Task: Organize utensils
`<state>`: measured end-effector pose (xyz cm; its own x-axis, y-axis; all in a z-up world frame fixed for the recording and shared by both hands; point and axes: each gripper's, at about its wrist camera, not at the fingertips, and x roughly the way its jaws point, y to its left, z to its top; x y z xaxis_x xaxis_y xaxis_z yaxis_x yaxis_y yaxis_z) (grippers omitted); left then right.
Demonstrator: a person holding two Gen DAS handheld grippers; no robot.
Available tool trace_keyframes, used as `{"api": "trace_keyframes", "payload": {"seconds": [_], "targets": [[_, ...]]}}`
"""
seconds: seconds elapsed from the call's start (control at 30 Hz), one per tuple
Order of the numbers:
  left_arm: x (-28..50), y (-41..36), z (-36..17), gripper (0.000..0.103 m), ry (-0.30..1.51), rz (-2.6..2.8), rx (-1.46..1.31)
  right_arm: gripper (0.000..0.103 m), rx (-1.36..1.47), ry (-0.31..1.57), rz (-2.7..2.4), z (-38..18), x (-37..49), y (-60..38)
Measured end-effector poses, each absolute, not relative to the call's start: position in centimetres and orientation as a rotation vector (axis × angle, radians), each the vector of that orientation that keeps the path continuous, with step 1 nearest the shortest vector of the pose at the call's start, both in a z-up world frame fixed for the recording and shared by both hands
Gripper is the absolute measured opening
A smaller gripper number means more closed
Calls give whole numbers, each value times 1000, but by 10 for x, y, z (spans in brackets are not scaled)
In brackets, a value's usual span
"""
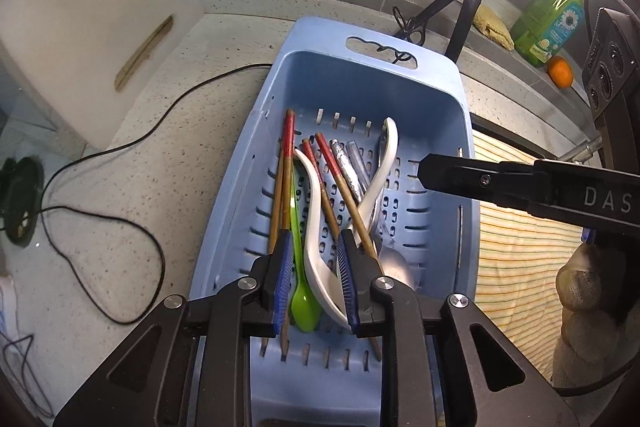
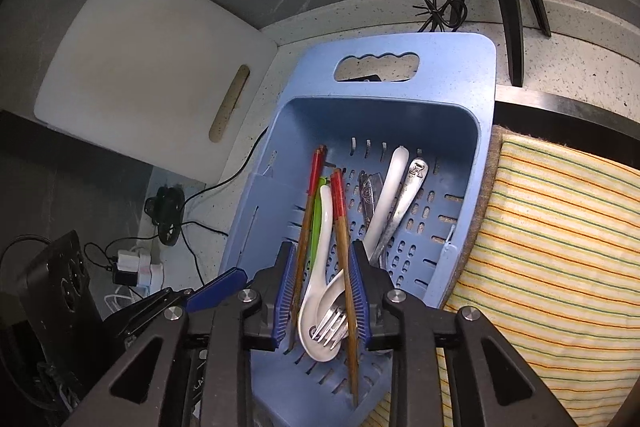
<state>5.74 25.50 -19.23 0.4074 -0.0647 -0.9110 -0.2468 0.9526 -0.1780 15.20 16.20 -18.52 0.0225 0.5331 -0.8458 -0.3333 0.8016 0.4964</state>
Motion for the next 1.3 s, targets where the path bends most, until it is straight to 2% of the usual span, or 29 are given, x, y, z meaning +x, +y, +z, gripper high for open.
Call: {"api": "trace_keyframes", "payload": {"seconds": [0.03,0.1,0.27,0.37,0.43,0.47,0.6,0.73,1.0,1.07,1.13,1.3], "targets": [[54,252,-190,22,1144,127,-307,26,165,1386,686,-182,149,161],[49,247,-186,31,1131,146,-308,29,146,1364,703,-174,143,157],[29,228,-171,36,1087,197,-297,34,94,1305,744,-155,128,141],[14,215,-161,53,1052,235,-302,41,52,1263,773,-144,118,128],[5,206,-154,55,1029,267,-297,49,28,1231,793,-138,111,118],[0,201,-151,55,1018,278,-298,49,15,1217,800,-135,108,112],[-17,184,-138,67,978,316,-311,51,-32,1168,826,-123,95,93],[-35,165,-125,68,933,348,-318,51,-89,1117,843,-111,83,75],[-62,133,-100,79,864,440,-282,53,-129,1041,871,-85,57,39],[-70,127,-96,79,854,452,-284,58,-144,1014,880,-78,48,33],[-76,121,-92,79,844,457,-290,72,-144,987,889,-71,42,27],[-91,108,-83,80,821,485,-286,75,-126,975,911,-61,29,15]]}}
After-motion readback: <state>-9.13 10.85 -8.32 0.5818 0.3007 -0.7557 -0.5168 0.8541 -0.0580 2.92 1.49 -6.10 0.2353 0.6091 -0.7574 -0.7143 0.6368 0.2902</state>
